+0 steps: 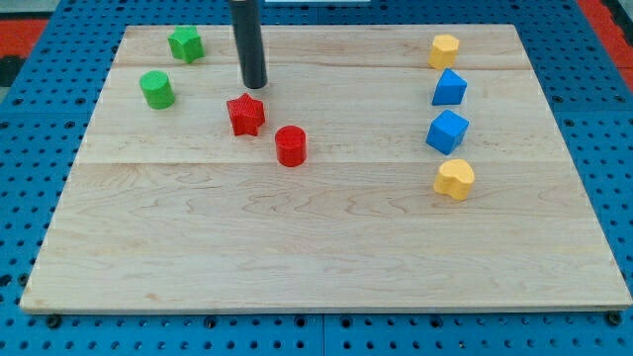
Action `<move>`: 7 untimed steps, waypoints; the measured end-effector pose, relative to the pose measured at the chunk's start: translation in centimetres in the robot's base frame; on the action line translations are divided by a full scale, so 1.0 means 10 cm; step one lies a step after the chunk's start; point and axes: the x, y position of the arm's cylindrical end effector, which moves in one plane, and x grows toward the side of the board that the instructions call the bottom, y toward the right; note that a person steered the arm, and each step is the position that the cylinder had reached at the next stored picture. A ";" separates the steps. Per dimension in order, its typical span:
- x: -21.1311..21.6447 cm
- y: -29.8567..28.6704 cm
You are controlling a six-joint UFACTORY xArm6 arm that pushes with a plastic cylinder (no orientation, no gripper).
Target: Move the red star to the left center
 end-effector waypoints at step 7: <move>0.59 -0.69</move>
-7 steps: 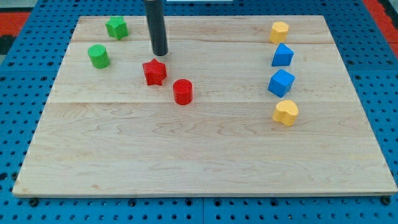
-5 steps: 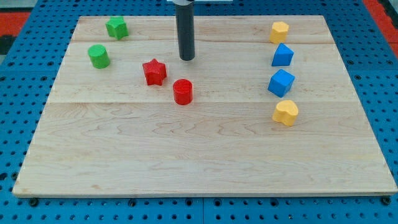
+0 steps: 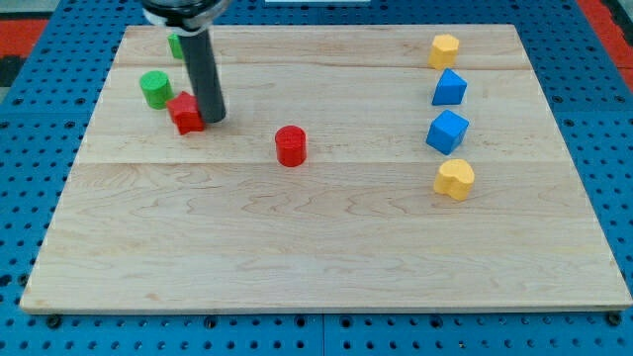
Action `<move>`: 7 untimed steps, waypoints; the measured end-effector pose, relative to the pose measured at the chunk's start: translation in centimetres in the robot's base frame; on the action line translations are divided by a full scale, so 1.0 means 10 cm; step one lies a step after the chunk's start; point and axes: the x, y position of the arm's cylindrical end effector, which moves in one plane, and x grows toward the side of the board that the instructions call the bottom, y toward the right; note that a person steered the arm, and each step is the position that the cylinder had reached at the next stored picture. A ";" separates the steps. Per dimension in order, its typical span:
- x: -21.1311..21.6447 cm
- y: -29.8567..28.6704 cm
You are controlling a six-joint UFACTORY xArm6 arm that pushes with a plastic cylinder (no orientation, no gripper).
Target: Move the red star to the left center
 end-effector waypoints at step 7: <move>-0.21 -0.93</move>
